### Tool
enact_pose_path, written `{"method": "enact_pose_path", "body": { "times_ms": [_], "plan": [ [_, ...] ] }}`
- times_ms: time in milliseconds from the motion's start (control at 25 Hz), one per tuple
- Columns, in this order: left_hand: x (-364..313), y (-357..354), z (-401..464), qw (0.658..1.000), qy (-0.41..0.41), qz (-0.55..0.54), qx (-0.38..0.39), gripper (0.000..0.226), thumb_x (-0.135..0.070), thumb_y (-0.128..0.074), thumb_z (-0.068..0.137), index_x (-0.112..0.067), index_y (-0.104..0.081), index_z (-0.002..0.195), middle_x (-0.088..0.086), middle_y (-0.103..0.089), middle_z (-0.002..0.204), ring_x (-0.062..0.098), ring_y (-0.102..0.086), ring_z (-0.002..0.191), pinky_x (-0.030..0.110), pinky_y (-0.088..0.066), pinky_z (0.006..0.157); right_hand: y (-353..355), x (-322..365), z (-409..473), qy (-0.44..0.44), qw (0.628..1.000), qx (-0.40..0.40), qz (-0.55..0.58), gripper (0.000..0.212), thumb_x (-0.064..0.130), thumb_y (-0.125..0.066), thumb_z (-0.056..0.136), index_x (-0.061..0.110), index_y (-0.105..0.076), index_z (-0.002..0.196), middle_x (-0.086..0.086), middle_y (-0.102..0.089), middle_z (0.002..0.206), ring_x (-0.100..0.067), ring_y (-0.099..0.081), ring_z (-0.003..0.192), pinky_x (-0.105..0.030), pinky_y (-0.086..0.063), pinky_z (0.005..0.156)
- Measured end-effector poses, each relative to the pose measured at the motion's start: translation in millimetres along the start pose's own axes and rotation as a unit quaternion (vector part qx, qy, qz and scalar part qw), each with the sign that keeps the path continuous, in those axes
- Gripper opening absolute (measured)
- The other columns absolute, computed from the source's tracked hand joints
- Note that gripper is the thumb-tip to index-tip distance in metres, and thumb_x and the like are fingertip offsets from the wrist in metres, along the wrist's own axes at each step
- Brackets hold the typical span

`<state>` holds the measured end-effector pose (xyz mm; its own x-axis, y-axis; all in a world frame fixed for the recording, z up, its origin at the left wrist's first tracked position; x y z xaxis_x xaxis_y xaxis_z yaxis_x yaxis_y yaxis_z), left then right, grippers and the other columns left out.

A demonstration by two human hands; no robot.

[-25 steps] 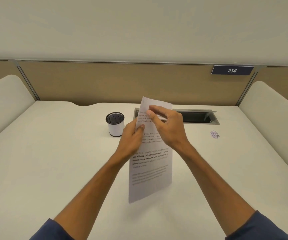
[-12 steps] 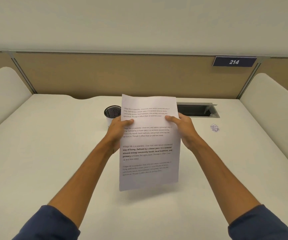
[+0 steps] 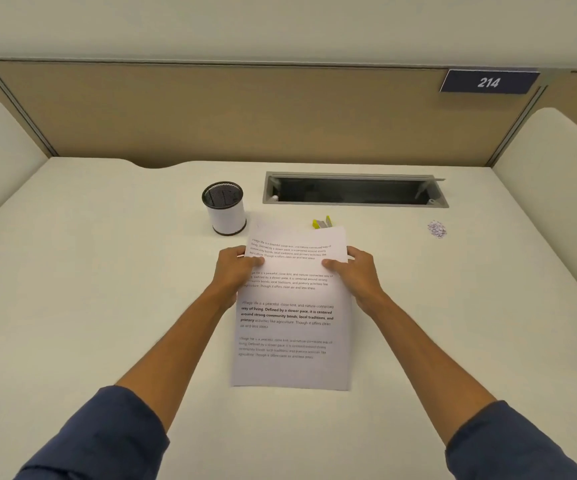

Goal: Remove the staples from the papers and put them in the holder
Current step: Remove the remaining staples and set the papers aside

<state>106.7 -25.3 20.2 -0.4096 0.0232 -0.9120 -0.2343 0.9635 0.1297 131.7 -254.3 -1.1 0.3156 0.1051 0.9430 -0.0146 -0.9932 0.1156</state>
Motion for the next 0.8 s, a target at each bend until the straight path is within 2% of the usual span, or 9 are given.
{"method": "enact_pose_path", "body": {
  "times_ms": [120, 240, 320, 400, 480, 600, 720, 800],
  "plan": [
    [18, -2, 9, 0.999, 0.019, 0.032, -0.002, 0.013, -0.001, -0.066, 0.084, -0.013, -0.07, 0.086, 0.014, -0.074, 0.096, 0.032, -0.072, 0.083, 0.049, -0.059, 0.08, -2, -20, 9, 0.001, 0.999, -0.026, -0.047, 0.038, 0.016, -0.078, 0.073, 0.016, -0.064, 0.108, -0.005, -0.072, 0.103, -0.021, -0.071, 0.089, -0.041, -0.057, 0.085],
    [31, -7, 20, 0.998, 0.029, 0.06, -0.016, 0.011, -0.004, -0.067, 0.083, -0.014, -0.071, 0.087, 0.012, -0.074, 0.096, 0.032, -0.072, 0.085, 0.049, -0.059, 0.081, -5, -28, 13, 0.023, 0.99, -0.062, -0.122, 0.043, 0.024, -0.081, 0.071, 0.02, -0.057, 0.107, -0.005, -0.072, 0.101, -0.019, -0.068, 0.088, -0.036, -0.055, 0.081],
    [34, -11, 22, 0.996, 0.027, 0.079, -0.031, 0.011, -0.005, -0.066, 0.085, -0.012, -0.07, 0.092, 0.011, -0.073, 0.098, 0.029, -0.071, 0.086, 0.04, -0.059, 0.079, -3, -28, 15, 0.048, 0.96, -0.096, -0.259, 0.049, 0.04, -0.079, 0.071, 0.023, -0.055, 0.11, 0.001, -0.071, 0.093, -0.019, -0.065, 0.085, -0.034, -0.051, 0.077],
    [36, -12, 25, 0.994, 0.022, 0.097, -0.042, 0.011, -0.006, -0.064, 0.086, -0.01, -0.07, 0.095, 0.01, -0.073, 0.097, 0.028, -0.071, 0.085, 0.036, -0.058, 0.074, -1, -24, 20, 0.074, 0.911, -0.134, -0.384, 0.05, 0.053, -0.072, 0.075, 0.022, -0.057, 0.112, 0.005, -0.07, 0.09, -0.021, -0.064, 0.086, -0.031, -0.047, 0.075],
    [38, -13, 30, 0.991, 0.012, 0.124, -0.049, 0.012, -0.006, -0.062, 0.086, -0.005, -0.07, 0.095, 0.01, -0.072, 0.091, 0.03, -0.071, 0.084, 0.039, -0.059, 0.073, 0, -20, 31, 0.106, 0.892, -0.156, -0.411, 0.045, 0.053, -0.066, 0.08, 0.02, -0.06, 0.11, 0.005, -0.069, 0.092, -0.02, -0.065, 0.089, -0.029, -0.042, 0.073],
    [39, -16, 36, 0.98, -0.016, 0.191, -0.06, 0.016, -0.014, -0.062, 0.083, -0.001, -0.069, 0.089, 0.011, -0.073, 0.084, 0.032, -0.071, 0.079, 0.047, -0.059, 0.073, -2, -14, 57, 0.141, 0.892, -0.148, -0.403, 0.036, 0.044, -0.064, 0.085, 0.016, -0.062, 0.107, 0.0, -0.065, 0.101, -0.023, -0.062, 0.093, -0.031, -0.043, 0.075],
    [39, -19, 43, 0.951, -0.044, 0.293, -0.092, 0.025, -0.034, -0.063, 0.087, -0.01, -0.062, 0.08, 0.001, -0.067, 0.078, 0.028, -0.064, 0.074, 0.035, -0.051, 0.066, -6, -9, 87, 0.132, 0.881, -0.12, -0.438, 0.041, 0.044, -0.063, 0.086, 0.01, -0.061, 0.111, -0.006, -0.06, 0.109, -0.027, -0.058, 0.1, -0.038, -0.047, 0.079],
    [40, -20, 47, 0.932, -0.054, 0.337, -0.122, 0.024, -0.04, -0.062, 0.088, -0.017, -0.064, 0.092, -0.003, -0.065, 0.086, 0.025, -0.062, 0.083, 0.033, -0.046, 0.073, -10, -8, 103, 0.126, 0.87, -0.111, -0.464, 0.044, 0.046, -0.062, 0.087, 0.01, -0.061, 0.112, -0.007, -0.059, 0.11, -0.027, -0.057, 0.102, -0.04, -0.048, 0.08]
  ]
}}
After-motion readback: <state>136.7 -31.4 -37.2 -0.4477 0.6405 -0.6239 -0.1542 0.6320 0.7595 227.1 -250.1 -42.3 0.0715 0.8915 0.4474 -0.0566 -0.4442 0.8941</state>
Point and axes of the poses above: each hand's wrist, its own z-axis towards the middle knuckle, its own y-axis out of the back of the hand, x = y × z, the point moved 1 cm from there along z, towards the middle knuckle
